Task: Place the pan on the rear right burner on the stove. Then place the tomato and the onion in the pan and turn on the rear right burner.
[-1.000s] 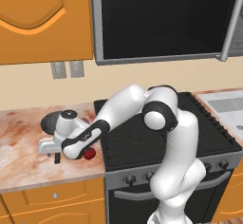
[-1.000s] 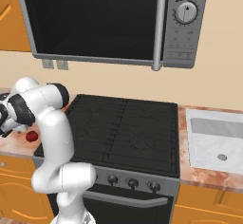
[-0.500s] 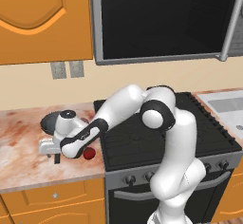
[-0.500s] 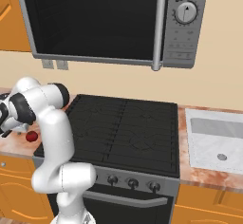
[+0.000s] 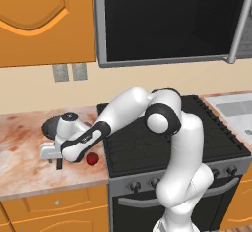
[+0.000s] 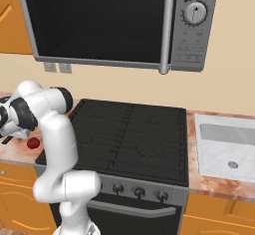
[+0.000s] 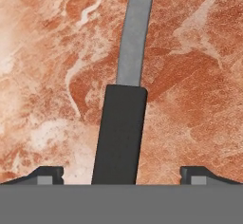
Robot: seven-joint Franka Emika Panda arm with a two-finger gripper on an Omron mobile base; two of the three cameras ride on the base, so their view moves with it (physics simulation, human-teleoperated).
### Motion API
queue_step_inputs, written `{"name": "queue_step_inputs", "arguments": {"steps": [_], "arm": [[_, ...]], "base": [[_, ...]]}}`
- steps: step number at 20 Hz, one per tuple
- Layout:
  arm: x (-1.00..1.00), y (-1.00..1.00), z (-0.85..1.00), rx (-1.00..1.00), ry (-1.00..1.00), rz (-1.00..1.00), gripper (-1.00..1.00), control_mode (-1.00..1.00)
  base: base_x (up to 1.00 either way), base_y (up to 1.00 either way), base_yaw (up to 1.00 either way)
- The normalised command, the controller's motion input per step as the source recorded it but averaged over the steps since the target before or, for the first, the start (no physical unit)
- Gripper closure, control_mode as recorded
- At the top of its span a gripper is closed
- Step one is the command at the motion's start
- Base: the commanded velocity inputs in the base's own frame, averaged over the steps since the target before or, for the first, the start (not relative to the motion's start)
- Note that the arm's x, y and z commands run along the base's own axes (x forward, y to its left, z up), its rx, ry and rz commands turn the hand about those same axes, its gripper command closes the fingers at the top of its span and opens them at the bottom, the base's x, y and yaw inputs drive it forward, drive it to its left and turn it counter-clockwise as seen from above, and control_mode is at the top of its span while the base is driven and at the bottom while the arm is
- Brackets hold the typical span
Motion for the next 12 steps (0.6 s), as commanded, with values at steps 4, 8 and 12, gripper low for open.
{"name": "queue_step_inputs", "arguments": {"steps": [4,8,12], "arm": [[0.00,0.03,0.00,0.00,0.00,0.00,1.00,-1.00],[0.00,0.00,0.00,0.00,0.00,0.00,1.00,-1.00],[0.00,0.00,0.00,0.00,0.00,0.00,1.00,-1.00]], "base": [[0.00,0.00,0.00],[0.00,0.00,0.00],[0.00,0.00,0.00]]}}
